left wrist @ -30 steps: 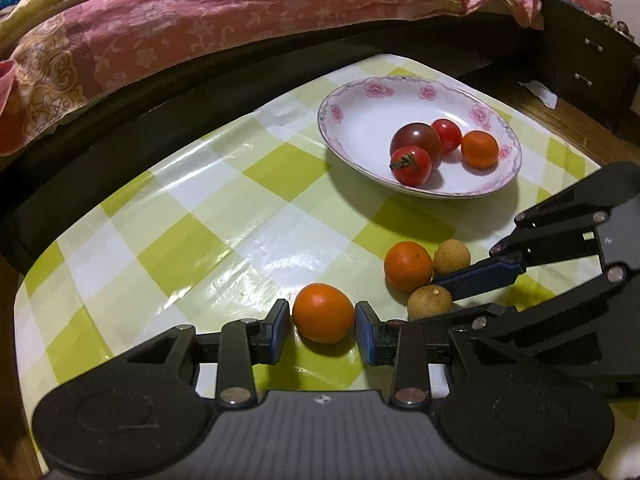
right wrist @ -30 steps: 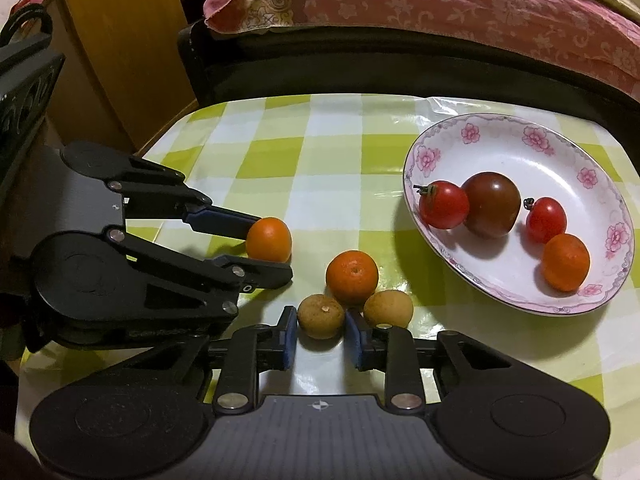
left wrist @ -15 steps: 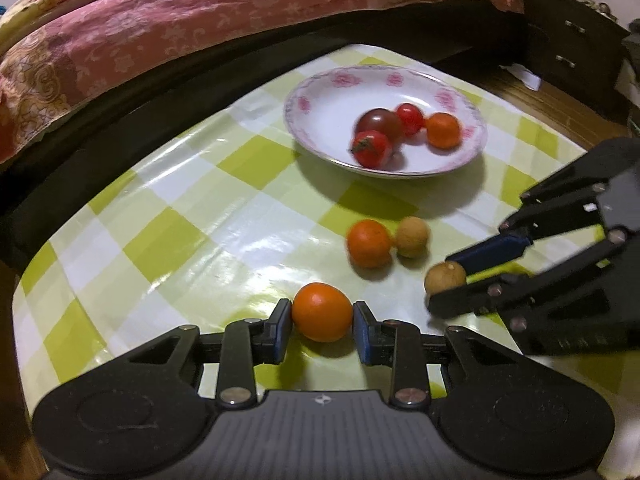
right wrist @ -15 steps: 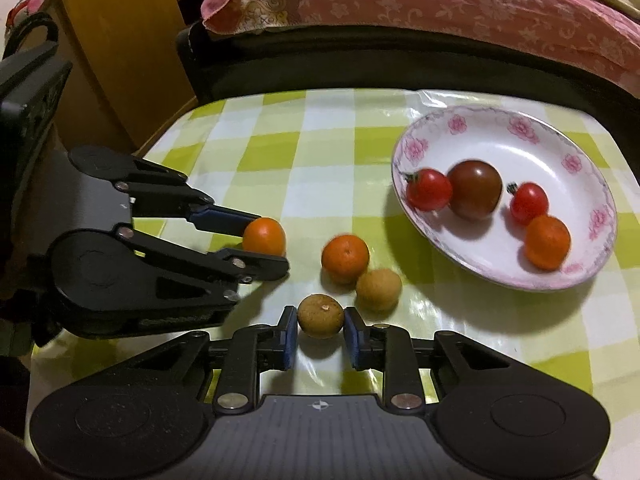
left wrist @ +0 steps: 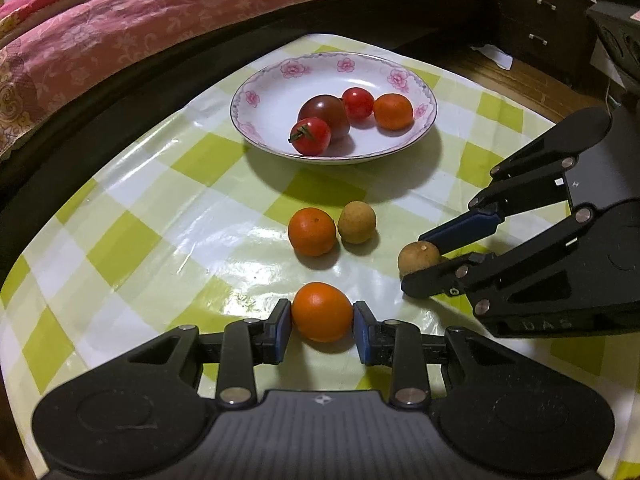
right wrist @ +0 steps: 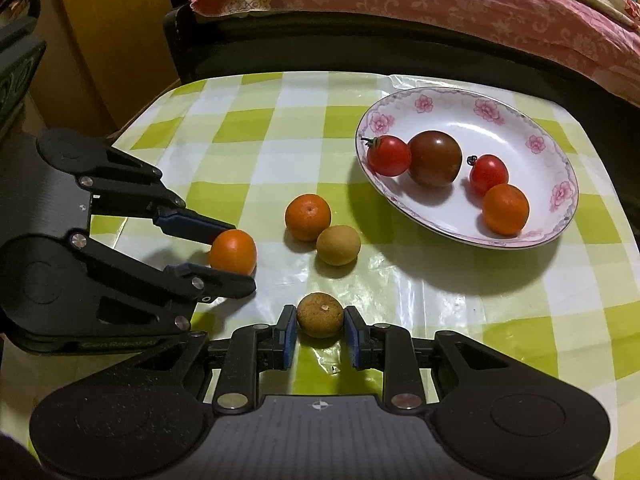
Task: Organize fruits
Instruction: 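Lift the orange with the left tool while the right tool lifts the longan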
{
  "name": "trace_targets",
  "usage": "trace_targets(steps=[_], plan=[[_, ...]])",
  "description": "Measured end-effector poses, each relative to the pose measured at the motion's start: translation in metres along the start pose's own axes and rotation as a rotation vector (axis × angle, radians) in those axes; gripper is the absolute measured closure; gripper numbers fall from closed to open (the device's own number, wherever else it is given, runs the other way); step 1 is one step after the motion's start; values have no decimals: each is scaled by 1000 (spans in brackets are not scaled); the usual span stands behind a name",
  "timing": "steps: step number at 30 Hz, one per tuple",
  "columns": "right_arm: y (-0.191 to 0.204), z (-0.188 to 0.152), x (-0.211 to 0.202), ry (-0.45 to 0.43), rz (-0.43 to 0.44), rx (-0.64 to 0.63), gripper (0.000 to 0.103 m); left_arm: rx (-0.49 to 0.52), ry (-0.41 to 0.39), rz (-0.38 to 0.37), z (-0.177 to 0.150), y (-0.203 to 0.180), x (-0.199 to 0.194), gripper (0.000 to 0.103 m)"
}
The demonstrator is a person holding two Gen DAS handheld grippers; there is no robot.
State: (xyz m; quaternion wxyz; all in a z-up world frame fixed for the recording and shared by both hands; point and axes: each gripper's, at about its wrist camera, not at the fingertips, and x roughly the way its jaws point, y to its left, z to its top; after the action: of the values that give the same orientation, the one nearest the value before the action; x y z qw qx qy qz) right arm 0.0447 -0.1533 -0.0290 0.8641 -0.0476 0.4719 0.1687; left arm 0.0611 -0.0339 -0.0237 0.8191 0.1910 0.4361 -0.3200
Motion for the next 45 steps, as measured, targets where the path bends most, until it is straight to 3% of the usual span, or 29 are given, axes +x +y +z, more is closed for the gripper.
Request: trace_targets(steps=[15,30,45], plan=[[-3,-2,-2,-2,13,29,80,17,2,32,1,-6,-1,62],[-3,-2,-4,-5,-28,43,80,41,29,76,8,-19,1,63],[-6,4,-12,-32,-46,53,80,64,-15,92,24,-23,-6,63]])
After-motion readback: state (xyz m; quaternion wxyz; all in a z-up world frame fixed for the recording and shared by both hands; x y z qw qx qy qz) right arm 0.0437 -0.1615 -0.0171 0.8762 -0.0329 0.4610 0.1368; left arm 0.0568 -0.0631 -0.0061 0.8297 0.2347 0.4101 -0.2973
